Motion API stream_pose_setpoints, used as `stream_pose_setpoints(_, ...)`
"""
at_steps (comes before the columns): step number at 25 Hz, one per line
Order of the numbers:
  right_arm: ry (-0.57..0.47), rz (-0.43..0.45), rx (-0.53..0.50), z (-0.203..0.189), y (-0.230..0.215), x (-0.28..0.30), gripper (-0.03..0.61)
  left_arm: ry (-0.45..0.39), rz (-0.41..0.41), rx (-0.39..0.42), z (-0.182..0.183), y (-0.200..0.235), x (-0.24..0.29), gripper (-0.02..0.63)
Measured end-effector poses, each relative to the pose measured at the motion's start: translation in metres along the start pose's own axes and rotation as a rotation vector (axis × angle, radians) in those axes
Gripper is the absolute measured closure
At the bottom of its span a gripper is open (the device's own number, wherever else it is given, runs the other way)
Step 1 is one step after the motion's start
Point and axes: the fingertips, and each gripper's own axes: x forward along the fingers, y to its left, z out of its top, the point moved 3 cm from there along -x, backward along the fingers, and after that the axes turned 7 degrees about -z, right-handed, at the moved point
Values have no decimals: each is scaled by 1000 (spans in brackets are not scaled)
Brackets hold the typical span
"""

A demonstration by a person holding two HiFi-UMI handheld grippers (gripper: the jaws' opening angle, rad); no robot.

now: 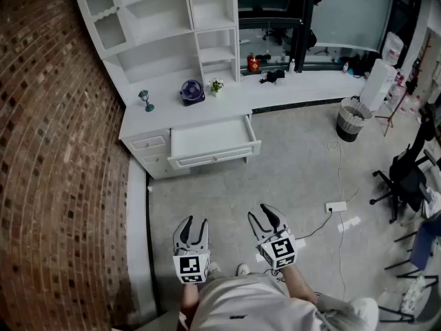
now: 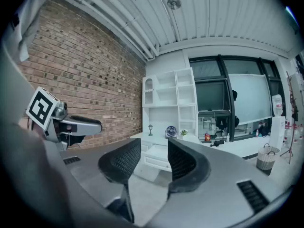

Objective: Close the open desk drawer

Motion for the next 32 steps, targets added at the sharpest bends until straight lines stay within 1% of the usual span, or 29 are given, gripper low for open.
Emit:
stream_pose_setpoints(4, -2, 11, 15, -2, -5, 11, 419, -7, 7, 10, 0, -3, 9, 428)
stream_pose_setpoints(6, -6, 14, 29, -3, -6, 18, 397, -7, 8, 10, -3, -2, 15, 428)
stream_pose_setpoints(12, 5, 28, 0, -11, -5, 41, 394, 13, -1, -14, -14, 5, 34, 430)
stream_pose_setpoints(16, 33, 23, 7, -11, -4, 56, 394, 11, -15, -17, -16, 15, 46, 431)
stream_pose_setpoints(23, 69, 12, 6, -16, 5, 99, 394, 25, -34, -20, -25, 54, 75, 433)
stream_pose_setpoints(32, 91, -37, -8, -8, 13, 167, 394, 16, -83, -43, -28, 114, 116, 433)
